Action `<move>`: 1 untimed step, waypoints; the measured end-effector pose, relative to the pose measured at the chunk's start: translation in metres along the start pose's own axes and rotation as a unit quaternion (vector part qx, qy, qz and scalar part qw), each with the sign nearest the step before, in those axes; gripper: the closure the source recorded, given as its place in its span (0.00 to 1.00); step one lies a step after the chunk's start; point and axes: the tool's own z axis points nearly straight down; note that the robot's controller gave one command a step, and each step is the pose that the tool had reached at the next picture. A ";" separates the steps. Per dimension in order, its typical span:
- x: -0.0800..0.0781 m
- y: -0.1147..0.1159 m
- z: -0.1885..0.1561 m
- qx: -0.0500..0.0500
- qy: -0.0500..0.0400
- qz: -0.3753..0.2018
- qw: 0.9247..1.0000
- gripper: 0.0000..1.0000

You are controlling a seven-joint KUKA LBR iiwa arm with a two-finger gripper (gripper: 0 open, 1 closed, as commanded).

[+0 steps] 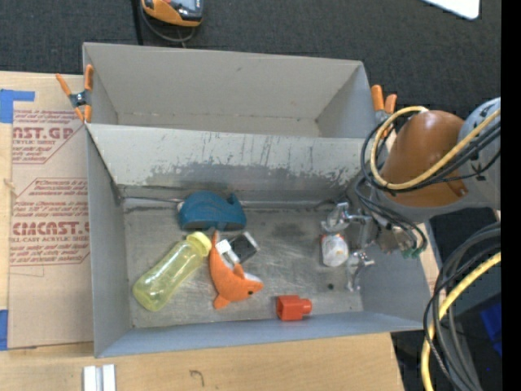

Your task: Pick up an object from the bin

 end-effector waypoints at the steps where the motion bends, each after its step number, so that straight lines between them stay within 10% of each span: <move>1: -0.002 0.003 -0.004 -0.005 0.010 -0.032 0.999 0.00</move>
Offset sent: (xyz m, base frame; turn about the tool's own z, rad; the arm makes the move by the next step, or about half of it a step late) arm -0.0438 0.0285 0.0347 -0.1802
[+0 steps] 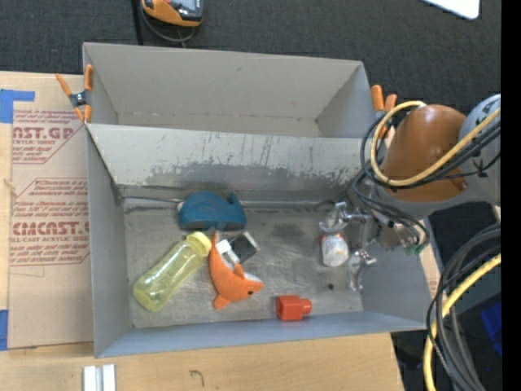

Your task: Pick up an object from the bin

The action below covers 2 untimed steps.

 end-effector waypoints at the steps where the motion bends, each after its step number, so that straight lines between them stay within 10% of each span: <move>1: 0.011 0.015 -0.036 0.006 -0.012 -0.032 0.999 0.00; 2: 0.032 0.043 -0.018 0.005 -0.007 -0.123 0.992 0.00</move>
Offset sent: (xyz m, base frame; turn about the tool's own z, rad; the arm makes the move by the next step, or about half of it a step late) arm -0.0532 0.0446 0.0113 -0.2932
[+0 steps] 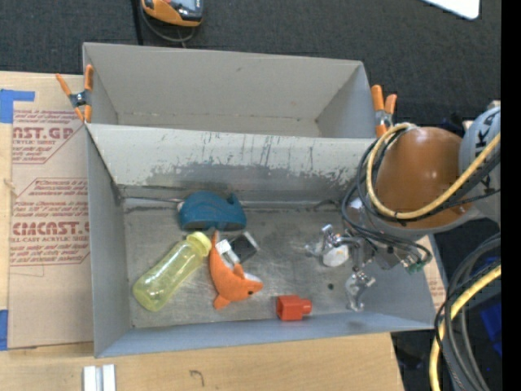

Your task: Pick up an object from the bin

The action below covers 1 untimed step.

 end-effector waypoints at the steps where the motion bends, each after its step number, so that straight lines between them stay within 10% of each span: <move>1: -0.018 0.038 0.021 -0.001 0.000 -0.039 0.999 0.00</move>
Offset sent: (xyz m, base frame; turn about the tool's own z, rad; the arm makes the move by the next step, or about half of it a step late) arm -0.0098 0.0507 -0.0493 -0.1391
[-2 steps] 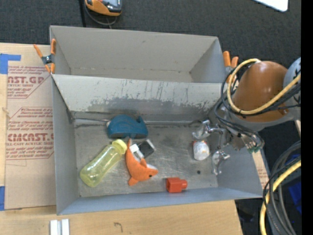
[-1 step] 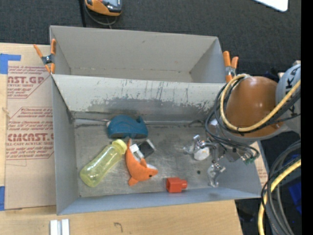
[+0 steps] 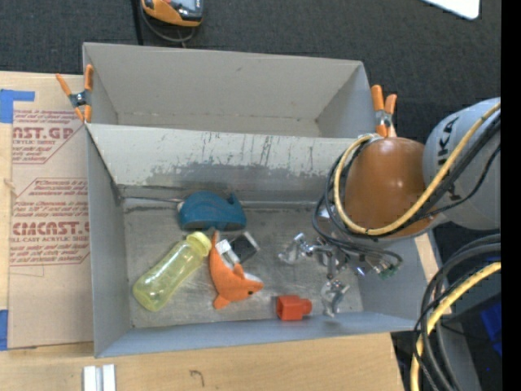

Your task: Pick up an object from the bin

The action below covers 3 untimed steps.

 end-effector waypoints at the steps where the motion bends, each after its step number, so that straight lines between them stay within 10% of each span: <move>1: -0.004 0.012 0.025 0.003 -0.006 -0.030 1.000 0.00; 2: -0.010 0.023 0.047 0.003 -0.005 -0.144 0.990 1.00; 3: -0.010 0.023 0.047 0.003 -0.005 -0.144 0.990 1.00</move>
Offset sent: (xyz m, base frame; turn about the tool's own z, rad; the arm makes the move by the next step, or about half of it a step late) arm -0.0065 0.0229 -0.0484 -0.2895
